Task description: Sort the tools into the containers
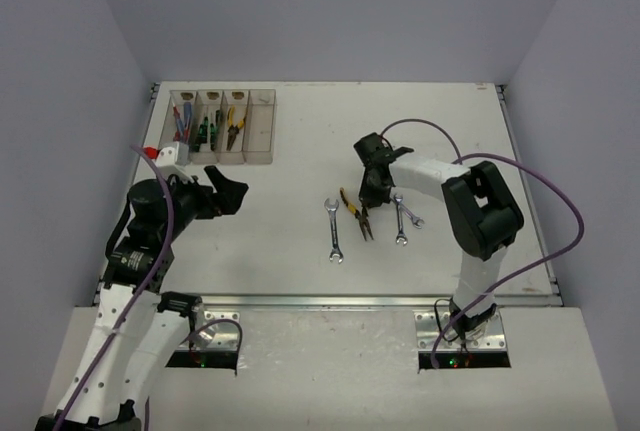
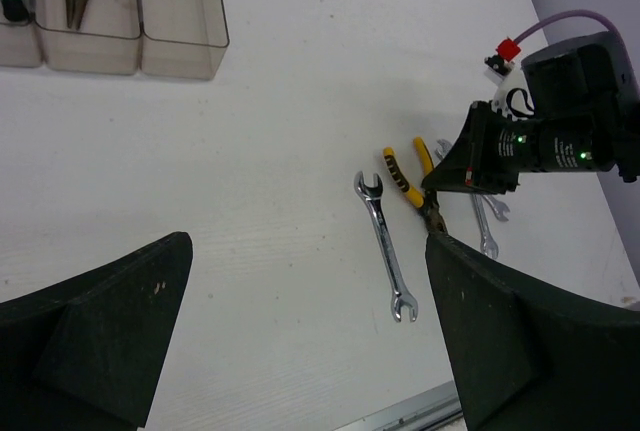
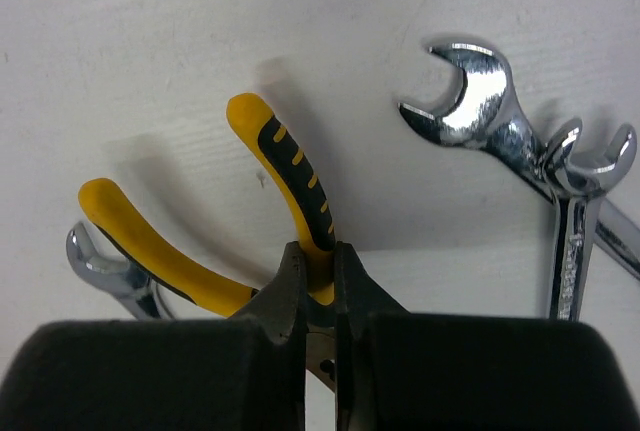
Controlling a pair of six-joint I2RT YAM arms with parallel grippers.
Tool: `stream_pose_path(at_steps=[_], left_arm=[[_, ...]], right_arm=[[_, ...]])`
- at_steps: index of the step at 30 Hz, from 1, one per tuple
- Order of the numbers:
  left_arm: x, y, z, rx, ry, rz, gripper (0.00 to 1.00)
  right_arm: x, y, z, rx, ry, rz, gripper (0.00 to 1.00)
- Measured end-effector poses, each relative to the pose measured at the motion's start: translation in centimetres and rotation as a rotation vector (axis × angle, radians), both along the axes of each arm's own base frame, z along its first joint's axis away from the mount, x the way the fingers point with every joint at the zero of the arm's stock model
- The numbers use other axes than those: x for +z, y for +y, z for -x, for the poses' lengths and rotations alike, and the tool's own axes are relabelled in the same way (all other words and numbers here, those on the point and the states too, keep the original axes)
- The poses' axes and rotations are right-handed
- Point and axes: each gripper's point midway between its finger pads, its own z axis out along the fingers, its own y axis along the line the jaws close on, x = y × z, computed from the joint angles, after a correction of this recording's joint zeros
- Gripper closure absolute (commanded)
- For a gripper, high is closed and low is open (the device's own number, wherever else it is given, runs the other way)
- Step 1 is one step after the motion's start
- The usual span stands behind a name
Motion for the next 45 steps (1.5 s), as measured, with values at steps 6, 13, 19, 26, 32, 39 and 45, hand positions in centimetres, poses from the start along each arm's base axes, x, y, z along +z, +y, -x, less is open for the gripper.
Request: stream_pose_path(at_steps=[6, 13, 19, 26, 32, 39, 45], left_arm=[[-0.5, -3.1, -1.0, -0.127, -0.018, 0.138, 0.02], [-4.2, -11.3, -0.1, -0.353, 0.017, 0.328, 0.07], [-3.7, -15.2, -1.8, -0.387, -0.002, 0.331, 0.15], [-6.6, -15.9, -4.7, -0.295, 0.054, 0.295, 0.28], [-7.1, -16.9, -5.2, -0.291, 0.069, 0.293, 0.6], [-5.8, -19.3, -5.6, -0.34, 0.058, 0.349, 1.0], [-6.2, -20.2, -5.9, -0.371, 0.063, 0.364, 1.0]], right_arm=[[4.8, 1.4, 0.8, 0.007, -0.109, -0.16, 1.0], [8.1, 3.9, 2.4, 0.028, -0.207, -0.388, 1.0], [8.4, 6.0, 4.9, 0.074, -0.202, -0.478, 1.0], [11.5, 8.1, 5.2, 0.135, -0.278, -0.555, 1.0], [12.7, 8.7, 4.9, 0.153, -0.315, -0.589, 1.0], [12.7, 8.8, 5.0, 0.156, -0.313, -0.592, 1.0], [12.6, 8.6, 5.1, 0.164, -0.311, -0.583, 0.8]])
